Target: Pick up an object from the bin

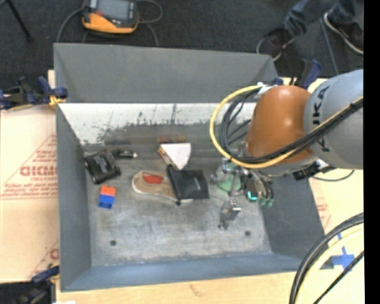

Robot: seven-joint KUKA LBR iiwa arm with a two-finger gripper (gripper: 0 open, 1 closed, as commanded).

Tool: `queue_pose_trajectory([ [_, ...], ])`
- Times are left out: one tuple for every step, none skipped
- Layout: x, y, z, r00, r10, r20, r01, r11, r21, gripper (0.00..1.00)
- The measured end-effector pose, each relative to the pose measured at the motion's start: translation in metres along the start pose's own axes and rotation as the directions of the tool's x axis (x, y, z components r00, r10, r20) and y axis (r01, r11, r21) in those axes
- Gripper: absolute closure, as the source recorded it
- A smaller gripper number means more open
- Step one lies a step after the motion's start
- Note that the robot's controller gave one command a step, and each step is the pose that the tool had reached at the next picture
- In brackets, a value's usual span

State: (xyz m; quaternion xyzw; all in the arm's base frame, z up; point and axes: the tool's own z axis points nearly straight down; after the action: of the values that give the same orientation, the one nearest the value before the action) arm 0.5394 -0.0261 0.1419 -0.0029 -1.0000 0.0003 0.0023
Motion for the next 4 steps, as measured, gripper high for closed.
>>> queue_pose_trajectory([
  [-0.002, 0.000, -0.004, 1.000, 0.000, 0.008, 0.000, 1.000, 0.001, 0.00],
  [-0.045, 0.010, 0.037, 0.992, -0.121, 0.019, 0.121, 0.993, 0.003, 0.00],
  [-0.059, 0.019, 0.041, 0.998, 0.059, 0.006, -0.059, 0.998, -0.002, 0.00],
  [-0.065, 0.024, 0.029, 0.992, 0.128, 0.012, -0.128, 0.992, -0.001, 0.00],
])
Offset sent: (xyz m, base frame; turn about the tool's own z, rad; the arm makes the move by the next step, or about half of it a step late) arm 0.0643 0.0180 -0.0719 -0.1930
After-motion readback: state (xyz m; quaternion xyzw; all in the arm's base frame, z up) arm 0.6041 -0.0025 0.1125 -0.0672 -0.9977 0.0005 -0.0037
